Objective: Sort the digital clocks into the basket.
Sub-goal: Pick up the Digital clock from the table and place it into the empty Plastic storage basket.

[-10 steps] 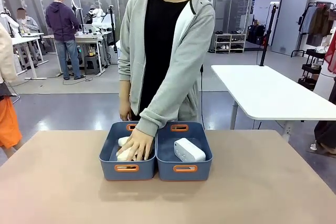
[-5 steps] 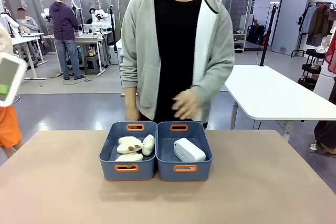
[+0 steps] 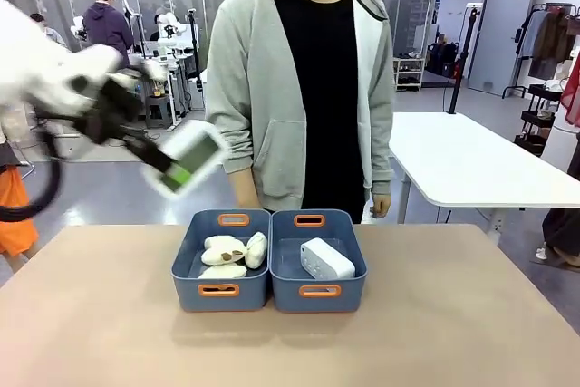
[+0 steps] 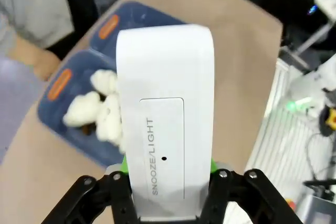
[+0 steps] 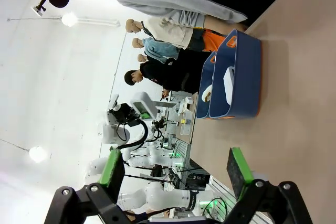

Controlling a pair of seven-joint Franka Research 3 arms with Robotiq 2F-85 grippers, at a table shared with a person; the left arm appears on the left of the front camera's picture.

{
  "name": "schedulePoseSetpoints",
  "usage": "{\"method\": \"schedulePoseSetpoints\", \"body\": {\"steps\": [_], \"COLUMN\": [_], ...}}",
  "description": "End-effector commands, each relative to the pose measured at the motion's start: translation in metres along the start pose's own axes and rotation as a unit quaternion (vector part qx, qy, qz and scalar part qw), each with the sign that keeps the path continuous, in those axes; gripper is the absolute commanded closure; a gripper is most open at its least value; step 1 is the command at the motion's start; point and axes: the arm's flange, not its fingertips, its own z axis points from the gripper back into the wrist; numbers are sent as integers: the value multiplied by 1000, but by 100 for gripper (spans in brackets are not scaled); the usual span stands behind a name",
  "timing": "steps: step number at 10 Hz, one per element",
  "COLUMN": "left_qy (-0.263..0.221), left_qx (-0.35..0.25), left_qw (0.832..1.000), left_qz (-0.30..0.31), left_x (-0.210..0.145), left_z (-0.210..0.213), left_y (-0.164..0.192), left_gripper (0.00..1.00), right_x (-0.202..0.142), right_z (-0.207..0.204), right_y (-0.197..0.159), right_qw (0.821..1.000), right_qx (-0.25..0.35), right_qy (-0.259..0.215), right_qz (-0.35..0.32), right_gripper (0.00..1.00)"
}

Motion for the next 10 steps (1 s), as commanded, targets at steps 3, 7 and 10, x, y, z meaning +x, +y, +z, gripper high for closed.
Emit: {"method": "schedulePoseSetpoints", "body": {"steps": [3, 7, 10], "left_qy": [107, 151, 122], "left_qx": [32, 95, 120], "left_qw": [990, 981, 985], "left_qz": [-83, -83, 11], "left_x": [70, 91, 103], "left_z": [-105, -200, -238], "left_y": [-15, -25, -22], "left_gripper": [100, 100, 100], "right_x": [-2, -2, -2], "right_z": [1, 1, 1], "right_y": [2, 2, 2], "right_qw": [1000, 1000, 1000], "right_qx": [-1, -1, -1], "right_qy": [5, 5, 5], "right_qz": [2, 2, 2], "right_gripper": [0, 0, 0]}}
